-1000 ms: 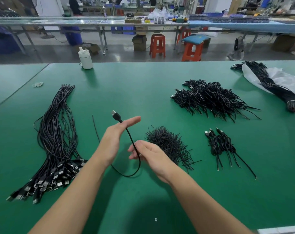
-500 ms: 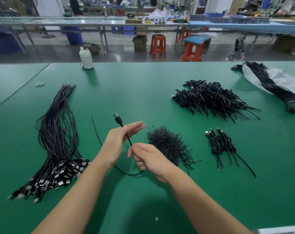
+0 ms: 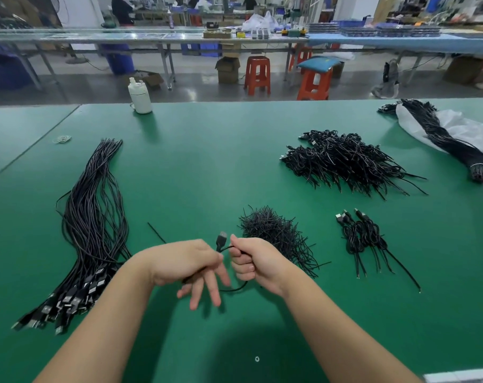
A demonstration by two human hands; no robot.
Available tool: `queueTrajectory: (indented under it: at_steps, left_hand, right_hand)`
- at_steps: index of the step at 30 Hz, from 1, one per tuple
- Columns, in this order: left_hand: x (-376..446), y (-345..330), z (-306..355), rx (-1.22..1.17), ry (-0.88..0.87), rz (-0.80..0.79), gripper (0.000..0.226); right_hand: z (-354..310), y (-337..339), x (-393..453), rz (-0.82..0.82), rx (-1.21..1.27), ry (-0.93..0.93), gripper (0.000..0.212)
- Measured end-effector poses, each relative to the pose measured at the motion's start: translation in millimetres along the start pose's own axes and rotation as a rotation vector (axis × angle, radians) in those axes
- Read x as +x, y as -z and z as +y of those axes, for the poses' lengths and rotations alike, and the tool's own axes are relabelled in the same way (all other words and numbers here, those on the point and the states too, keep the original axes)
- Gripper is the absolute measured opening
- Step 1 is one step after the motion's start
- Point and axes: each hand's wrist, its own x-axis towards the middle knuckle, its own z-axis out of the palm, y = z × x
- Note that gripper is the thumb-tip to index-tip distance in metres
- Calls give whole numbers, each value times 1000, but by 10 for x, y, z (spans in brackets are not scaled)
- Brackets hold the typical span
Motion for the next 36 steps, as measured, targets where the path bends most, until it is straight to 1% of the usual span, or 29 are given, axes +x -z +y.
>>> queueTrajectory:
  at_steps: [1, 2, 3, 5, 7, 9, 11, 14, 16, 18, 19, 20, 22, 24, 26, 28, 29, 31, 33, 34, 36]
  left_hand:
    - [23, -31, -29, 67, 75, 36, 47]
    - [53, -61, -54, 81, 117, 88, 45]
    - [89, -85, -74, 46, 118, 152, 44]
    - [155, -98, -102, -95, 40, 269, 43]
    - [206, -90, -140, -214, -54, 338, 43]
    - [273, -103, -191, -255, -130, 406, 41]
    - [357, -127, -221, -334, -214, 495, 37]
    - [464, -164, -172, -580, -380, 610, 36]
    - [516, -170, -86, -815, -477, 691, 41]
    - [534, -162, 23, -1071, -517, 683, 44]
    - [525, -152, 64, -1140, -517, 655, 43]
    - [506, -142, 90, -1160, -514, 620, 41]
    - [439, -128, 139, -1112, -537, 492, 38]
    - [343, -101, 160, -941, -571, 325, 39]
    - [215, -50, 171, -669, -550, 177, 40]
    - [106, 8, 191, -354, -448, 85, 44]
    - [65, 22, 203, -202, -374, 68, 45]
    - [32, 9, 229, 59, -201, 71, 43]
    - [54, -58, 246, 255, -39, 145, 37]
    - [88, -90, 240, 305, -4, 217, 34]
    - [185, -113, 201, 287, -41, 421, 32]
  right_hand:
    - [4, 8, 9, 8, -8, 2, 42]
    - [14, 5, 16, 14, -24, 7, 42]
    - [27, -3, 19, 17, -42, 19, 42]
    - [58, -25, 28, 29, -74, 45, 41]
    - [70, -36, 30, 60, -130, 70, 42]
    - [69, -28, 20, 90, -201, 85, 42]
    - [77, -25, 11, 83, -218, 82, 42]
    - [124, -54, 6, 56, -183, 75, 42]
    - [157, -82, 16, 55, -176, 61, 43]
    - [171, -94, 11, 57, -152, 50, 43]
    - [172, -87, 4, 50, -104, 50, 43]
    - [176, -75, -6, 37, -15, 52, 42]
    - [171, -50, -26, -20, 197, 58, 41]
    - [163, -32, -39, -86, 296, 58, 41]
    - [147, -11, -56, -121, 301, 51, 40]
    - [111, 40, -72, -114, 268, 52, 43]
    - [86, 70, -79, -99, 251, 52, 43]
    - [31, 113, -89, -78, 245, 54, 38]
    - [-24, 129, -84, -83, 265, 71, 35]
    - [-50, 127, -83, -81, 267, 80, 35]
    - [-83, 116, -87, -63, 252, 93, 36]
